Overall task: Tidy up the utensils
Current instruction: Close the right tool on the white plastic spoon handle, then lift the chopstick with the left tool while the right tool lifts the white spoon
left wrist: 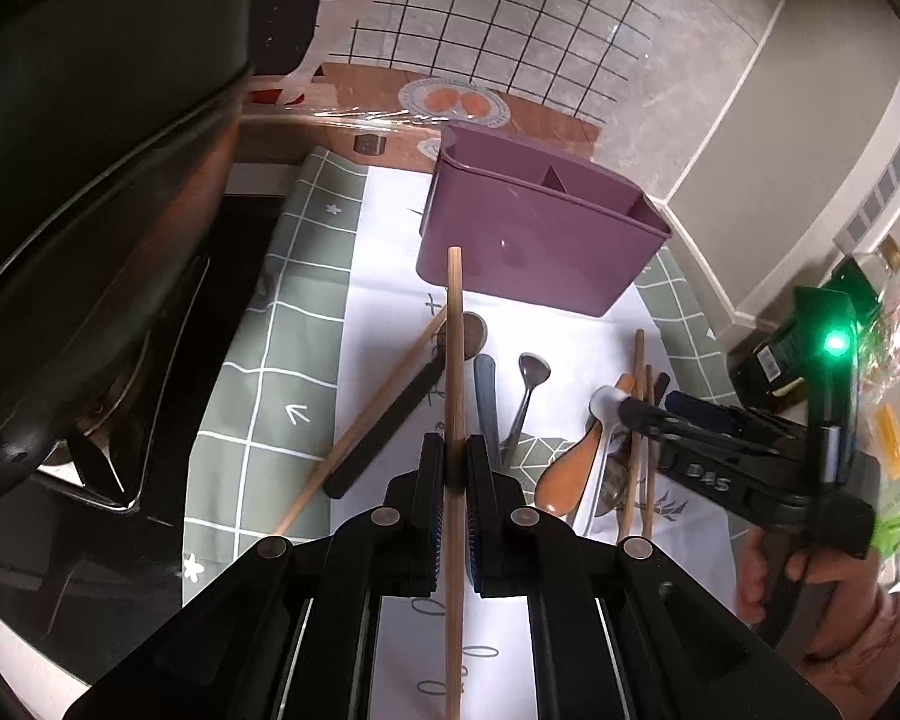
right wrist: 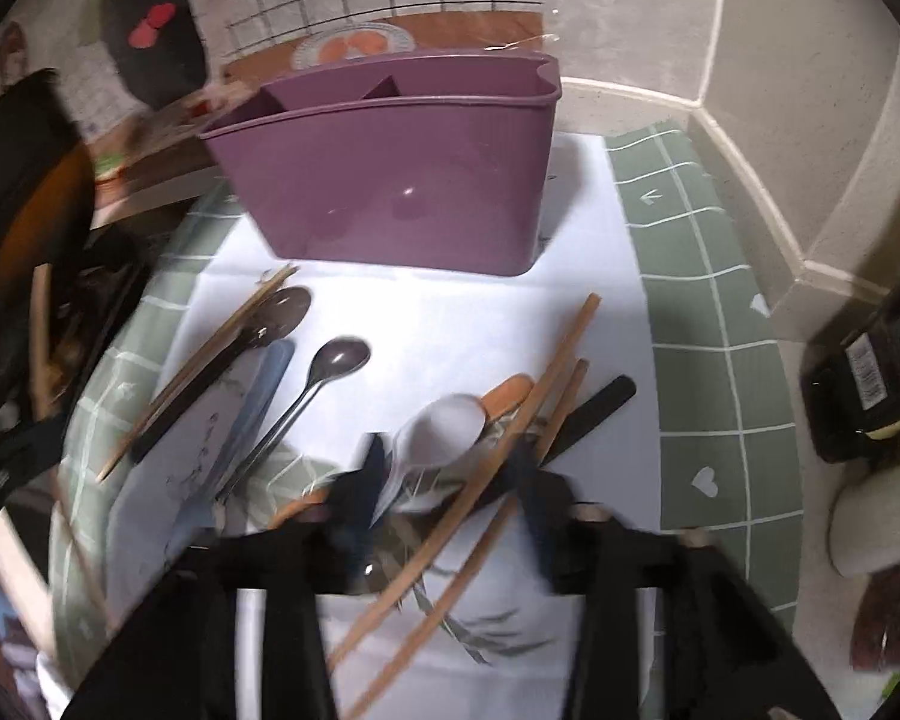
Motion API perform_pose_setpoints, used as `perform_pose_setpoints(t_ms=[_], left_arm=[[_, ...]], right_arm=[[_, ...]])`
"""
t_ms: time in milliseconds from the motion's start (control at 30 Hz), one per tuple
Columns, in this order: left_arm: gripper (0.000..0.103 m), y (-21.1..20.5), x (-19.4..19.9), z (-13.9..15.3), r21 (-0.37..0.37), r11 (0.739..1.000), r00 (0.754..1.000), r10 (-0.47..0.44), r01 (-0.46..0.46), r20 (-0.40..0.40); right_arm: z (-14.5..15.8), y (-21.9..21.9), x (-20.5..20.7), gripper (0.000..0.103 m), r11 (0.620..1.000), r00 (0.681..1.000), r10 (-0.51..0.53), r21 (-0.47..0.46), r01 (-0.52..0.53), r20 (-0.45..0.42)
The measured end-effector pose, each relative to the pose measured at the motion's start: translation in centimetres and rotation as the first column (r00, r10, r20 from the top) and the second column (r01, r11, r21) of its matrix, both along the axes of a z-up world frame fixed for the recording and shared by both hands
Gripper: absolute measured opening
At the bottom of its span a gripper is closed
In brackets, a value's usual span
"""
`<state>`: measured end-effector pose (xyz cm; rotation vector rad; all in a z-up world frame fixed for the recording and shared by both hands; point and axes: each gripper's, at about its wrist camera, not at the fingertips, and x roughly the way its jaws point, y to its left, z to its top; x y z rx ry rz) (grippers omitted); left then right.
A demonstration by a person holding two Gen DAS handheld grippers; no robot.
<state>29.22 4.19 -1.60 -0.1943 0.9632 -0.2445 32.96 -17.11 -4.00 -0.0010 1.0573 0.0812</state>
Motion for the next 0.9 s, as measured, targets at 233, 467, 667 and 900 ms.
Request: perform_pose_setpoints(t_ms=[233, 467, 667, 900], left_arm=[[0.007, 1.3, -0.3, 0.0, -0.032, 0.999, 0.999, 0.012, -0.011, 0.034], [0.007, 2.9, -0.2, -0.5, -0.103, 0.994, 1.0, 0.022, -0.02, 0.021], [0.007, 2.8, -0.2, -0.5, -0.115, 0.993, 1.0, 0.005, -0.003, 0.017], [0.007, 1.5, -0.1, 0.6, -0.111, 0.993, 0.998, -0.038, 0.043, 0.048]], right_arm=[[-0.8, 2.4, 1.1, 0.064, 0.998, 0.999, -0.042, -0.058, 0.04, -0.024], [-3.1, 3.4, 3.1, 0.038, 0.989, 0.984, -0.095, -0.123, 0.077, -0.151], [-2.8, 3.4, 2.2, 0.028, 0.998, 0.989, 0.001, -0.061, -0.01, -0.149], [1.5, 1.8, -1.9, 0.028, 0.987, 0.991, 0.131, -0.102, -0.127, 0.031]])
